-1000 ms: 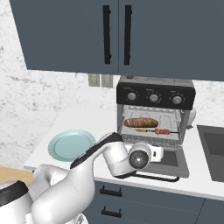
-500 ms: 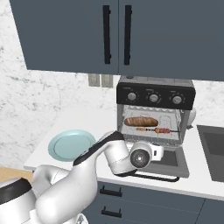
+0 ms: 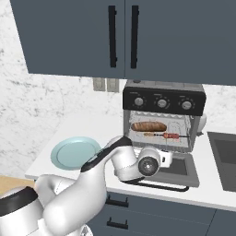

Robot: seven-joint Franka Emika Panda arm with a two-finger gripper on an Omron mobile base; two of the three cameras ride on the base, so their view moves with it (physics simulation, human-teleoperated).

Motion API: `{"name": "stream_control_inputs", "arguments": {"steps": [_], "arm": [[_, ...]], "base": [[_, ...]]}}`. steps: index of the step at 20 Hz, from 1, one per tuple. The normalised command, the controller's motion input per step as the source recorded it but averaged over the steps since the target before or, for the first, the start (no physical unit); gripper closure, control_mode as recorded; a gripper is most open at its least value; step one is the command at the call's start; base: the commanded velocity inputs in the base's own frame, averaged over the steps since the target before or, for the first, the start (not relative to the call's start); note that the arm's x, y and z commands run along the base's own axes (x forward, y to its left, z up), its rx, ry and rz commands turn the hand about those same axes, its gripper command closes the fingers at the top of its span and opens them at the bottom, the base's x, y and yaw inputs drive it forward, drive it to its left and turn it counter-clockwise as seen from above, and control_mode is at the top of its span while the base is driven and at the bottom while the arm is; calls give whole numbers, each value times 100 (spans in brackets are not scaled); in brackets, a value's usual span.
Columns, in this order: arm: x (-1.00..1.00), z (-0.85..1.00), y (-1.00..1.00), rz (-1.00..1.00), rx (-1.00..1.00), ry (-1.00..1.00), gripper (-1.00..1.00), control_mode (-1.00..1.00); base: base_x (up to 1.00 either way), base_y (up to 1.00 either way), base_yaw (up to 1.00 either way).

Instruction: Pick up the kebab skewer and baguette bread, and place them inside the toaster oven. Close the toaster oven door and start by setting the timer.

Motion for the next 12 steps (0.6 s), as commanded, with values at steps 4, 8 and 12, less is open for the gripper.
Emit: {"name": "stream_control_inputs", "arguments": {"steps": [4,8,12], "arm": [[13,0,0,0,1,0,-100,-100],[18,0,0,0,0,0,-100,-100],[19,0,0,0,0,0,-100,-100]], "base": [[0,0,0],[0,0,0],[0,0,0]]}}
